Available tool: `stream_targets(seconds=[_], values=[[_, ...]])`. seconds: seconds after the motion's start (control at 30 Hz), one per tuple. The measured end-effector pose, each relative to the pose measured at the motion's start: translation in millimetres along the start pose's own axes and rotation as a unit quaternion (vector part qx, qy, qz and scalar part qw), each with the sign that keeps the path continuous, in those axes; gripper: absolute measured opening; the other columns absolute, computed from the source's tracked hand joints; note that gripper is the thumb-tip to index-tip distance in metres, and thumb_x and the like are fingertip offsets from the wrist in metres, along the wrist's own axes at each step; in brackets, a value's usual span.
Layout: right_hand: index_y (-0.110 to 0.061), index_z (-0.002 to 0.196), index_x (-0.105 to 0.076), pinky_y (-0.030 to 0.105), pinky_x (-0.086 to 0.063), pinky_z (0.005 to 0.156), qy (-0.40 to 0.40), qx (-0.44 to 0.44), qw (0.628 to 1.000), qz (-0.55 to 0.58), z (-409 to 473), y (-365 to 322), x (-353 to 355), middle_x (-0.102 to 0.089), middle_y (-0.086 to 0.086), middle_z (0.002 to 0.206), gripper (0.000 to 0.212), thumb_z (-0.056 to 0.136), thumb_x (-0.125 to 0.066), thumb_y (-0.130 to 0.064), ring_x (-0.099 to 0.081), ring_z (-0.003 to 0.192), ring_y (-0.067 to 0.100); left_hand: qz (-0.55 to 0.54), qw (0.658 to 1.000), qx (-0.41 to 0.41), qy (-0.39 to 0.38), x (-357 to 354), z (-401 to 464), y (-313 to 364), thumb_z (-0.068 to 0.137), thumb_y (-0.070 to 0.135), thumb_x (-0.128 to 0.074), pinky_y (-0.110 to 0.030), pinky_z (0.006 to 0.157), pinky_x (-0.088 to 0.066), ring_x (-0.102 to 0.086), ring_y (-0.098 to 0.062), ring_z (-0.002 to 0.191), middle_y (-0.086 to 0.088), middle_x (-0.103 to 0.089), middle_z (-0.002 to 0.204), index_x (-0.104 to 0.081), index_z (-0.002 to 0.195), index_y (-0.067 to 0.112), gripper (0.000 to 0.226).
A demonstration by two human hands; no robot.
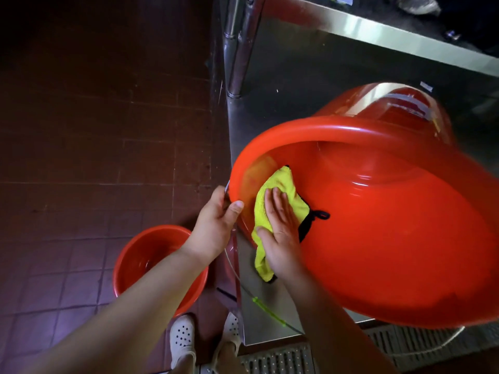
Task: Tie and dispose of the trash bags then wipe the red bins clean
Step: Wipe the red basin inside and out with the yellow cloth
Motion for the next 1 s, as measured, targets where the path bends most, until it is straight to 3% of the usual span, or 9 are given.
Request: stream_targets(seconds=[0.1,0.2,0.33,0.4,0.5,0.57,0.63,0.83,1.0], values=[[-0.022,0.145,-0.019,0.033,-0.009,0.119,0.022,-0.022,1.000,0.005,25.1,23.7,16.5,-0.011,-0.006,0.153,0.078,0.082,-0.056,0.002,-0.005,0.145,0.019,0.029,0.998,-0.048,0.000,3.1,7.5,25.3,0.094,0.006,-0.051,-0.015,0.068,-0.044,-0.049,-0.001,0.071,-0.002,-0.053,0.078,-0.050,0.097,0.000,0.007],[-0.013,0.147,-0.026,0.036,-0.012,0.119,0.022,-0.067,0.996,-0.053,54.0,61.5,39.8,-0.018,0.005,0.156,0.070,0.085,-0.054,0.002,-0.011,0.146,0.026,0.046,0.996,-0.079,-0.001,8.7,12.3,46.1,0.091,0.004,-0.055,-0.005,0.065,-0.040,-0.051,0.008,0.064,0.006,-0.054,0.074,-0.053,0.095,0.002,0.004],[-0.020,0.149,-0.025,0.029,-0.009,0.118,0.015,-0.160,0.977,-0.140,80.6,113.0,71.3,-0.017,0.004,0.158,0.063,0.091,-0.047,-0.013,-0.012,0.146,0.020,0.003,0.998,-0.067,0.001,11.3,14.6,49.8,0.086,0.004,-0.064,-0.006,0.063,-0.042,-0.055,0.008,0.064,0.015,-0.061,0.067,-0.056,0.086,0.011,0.010],[-0.027,0.150,-0.021,0.029,-0.007,0.117,0.010,-0.185,0.965,-0.184,86.3,124.0,75.8,-0.014,-0.003,0.159,0.062,0.092,-0.044,-0.022,-0.010,0.146,0.016,-0.054,0.997,-0.044,0.013,15.0,12.1,39.8,0.083,0.002,-0.066,-0.010,0.069,-0.046,-0.062,0.004,0.074,0.015,-0.067,0.074,-0.061,0.087,0.013,0.013],[-0.032,0.150,-0.017,0.030,-0.008,0.116,-0.018,-0.201,0.957,-0.209,90.0,127.4,73.5,-0.010,-0.008,0.159,0.064,0.092,-0.043,-0.029,-0.007,0.146,0.014,-0.092,0.995,0.031,0.011,14.5,1.1,4.7,0.083,-0.002,-0.064,-0.020,0.080,-0.051,-0.067,-0.009,0.093,0.004,-0.073,0.093,-0.065,0.099,0.014,0.023],[-0.032,0.150,-0.015,0.031,-0.009,0.115,-0.027,-0.204,0.955,-0.213,87.9,122.6,71.0,-0.009,-0.007,0.159,0.065,0.092,-0.044,-0.029,-0.006,0.146,0.015,-0.088,0.993,0.080,0.009,9.9,-9.0,-18.1,0.084,-0.006,-0.061,-0.035,0.092,-0.052,-0.065,-0.017,0.095,-0.006,-0.071,0.097,-0.062,0.103,0.000,0.020],[-0.028,0.151,-0.016,0.032,-0.010,0.115,-0.015,-0.194,0.958,-0.210,80.5,108.6,64.3,-0.010,-0.001,0.160,0.065,0.093,-0.047,-0.027,-0.008,0.147,0.019,-0.099,0.990,0.097,0.019,6.2,-15.0,-30.1,0.085,-0.006,-0.059,-0.043,0.097,-0.047,-0.063,-0.019,0.090,-0.010,-0.068,0.091,-0.061,0.097,-0.004,0.013],[-0.019,0.149,-0.019,0.035,-0.008,0.118,0.022,-0.058,0.993,-0.097,5.3,24.5,12.7,-0.017,0.009,0.157,0.073,0.084,-0.053,-0.025,-0.009,0.146,0.024,-0.094,0.991,0.071,0.070,3.1,-16.8,-23.1,0.083,-0.008,-0.060,-0.038,0.089,-0.049,-0.063,-0.018,0.083,-0.006,-0.068,0.087,-0.063,0.090,0.008,0.018],[-0.037,0.145,-0.008,0.022,0.000,0.117,-0.009,-0.008,1.000,0.000,-20.8,11.6,6.8,-0.006,-0.010,0.156,0.073,0.081,-0.043,-0.026,0.002,0.146,0.009,-0.034,0.997,0.024,0.072,7.1,-14.3,3.5,0.078,-0.006,-0.067,-0.029,0.084,-0.051,-0.063,-0.017,0.085,-0.014,-0.068,0.093,-0.064,0.098,0.005,0.023]])
Point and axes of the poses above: each hand's wrist, its own z-axis towards the middle knuckle, its own x-axis out of the back of the hand, y = z × x, the point moved 9 cm from there along z, towards the middle knuckle
